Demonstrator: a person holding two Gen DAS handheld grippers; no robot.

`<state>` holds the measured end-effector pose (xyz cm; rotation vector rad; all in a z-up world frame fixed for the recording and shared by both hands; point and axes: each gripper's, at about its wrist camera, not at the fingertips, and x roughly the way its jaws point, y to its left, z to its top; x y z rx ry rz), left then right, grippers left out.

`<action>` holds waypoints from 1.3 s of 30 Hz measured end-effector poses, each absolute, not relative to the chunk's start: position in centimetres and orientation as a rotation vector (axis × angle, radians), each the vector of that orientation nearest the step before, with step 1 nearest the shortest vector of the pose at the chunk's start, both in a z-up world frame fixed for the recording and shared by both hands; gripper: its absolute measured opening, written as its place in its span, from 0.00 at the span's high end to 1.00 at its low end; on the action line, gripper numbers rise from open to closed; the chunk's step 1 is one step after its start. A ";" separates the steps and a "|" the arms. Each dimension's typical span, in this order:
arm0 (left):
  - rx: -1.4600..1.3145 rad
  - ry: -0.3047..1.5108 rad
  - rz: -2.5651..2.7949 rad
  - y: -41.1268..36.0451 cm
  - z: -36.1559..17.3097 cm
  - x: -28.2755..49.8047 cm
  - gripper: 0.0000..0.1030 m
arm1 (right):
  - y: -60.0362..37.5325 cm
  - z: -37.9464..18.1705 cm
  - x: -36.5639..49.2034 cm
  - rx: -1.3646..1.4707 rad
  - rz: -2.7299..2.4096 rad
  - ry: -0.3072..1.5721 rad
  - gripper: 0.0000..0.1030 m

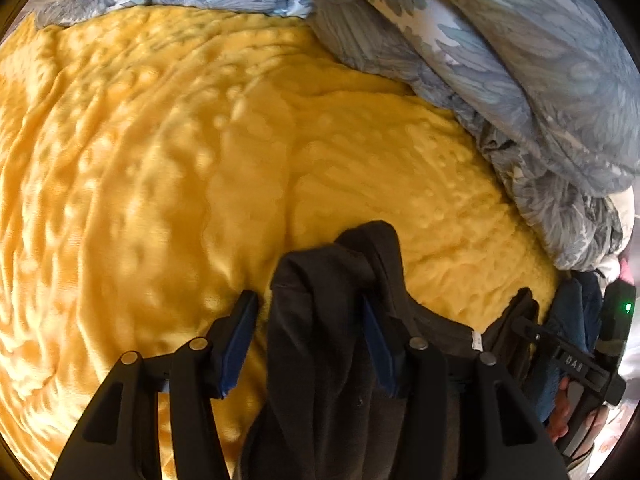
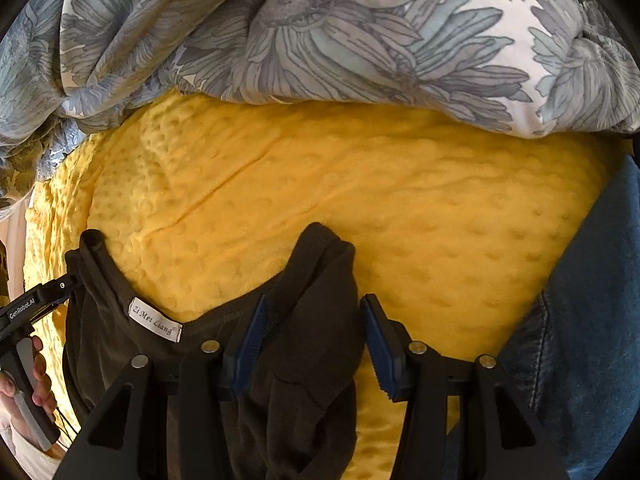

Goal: Fold clothes
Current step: 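Close both grippers on the collar edge of the dark shirt, then lift the collar with both grippers and carry it toward the hem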

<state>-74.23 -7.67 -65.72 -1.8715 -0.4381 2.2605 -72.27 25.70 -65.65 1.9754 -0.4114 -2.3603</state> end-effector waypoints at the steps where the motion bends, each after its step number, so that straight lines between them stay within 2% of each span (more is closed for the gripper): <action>1: -1.868 -0.437 2.260 -7.6 -65.7 -74.2 0.46 | 25.7 -65.7 -72.4 1.977 -2.364 -0.405 0.51; 5: -1.854 -0.474 2.266 -7.8 -65.8 -74.0 0.50 | 25.5 -66.2 -72.7 1.993 -2.358 -0.399 0.59; 8: -1.859 -0.440 2.265 -7.6 -65.7 -73.9 0.64 | 25.2 -66.5 -72.5 1.991 -2.344 -0.385 0.73; 14: -1.830 -0.467 2.250 -8.0 -65.0 -73.4 0.77 | 25.2 -66.3 -72.2 1.990 -2.335 -0.400 0.91; 16: -1.828 -0.459 2.222 -7.6 -64.9 -73.2 0.93 | 25.1 -66.2 -71.9 1.976 -2.341 -0.392 0.93; 20: -1.807 -0.404 2.244 -6.6 -64.2 -72.9 0.93 | 24.9 -65.5 -71.4 1.948 -2.360 -0.374 0.94; 30: -1.688 -0.504 2.348 -8.7 -60.7 -72.0 0.95 | 26.4 -59.4 -69.5 1.755 -2.434 -0.340 0.95; 39: -1.551 -0.575 2.405 -10.2 -55.5 -71.6 0.95 | 25.2 -53.1 -69.3 1.583 -2.499 -0.288 0.95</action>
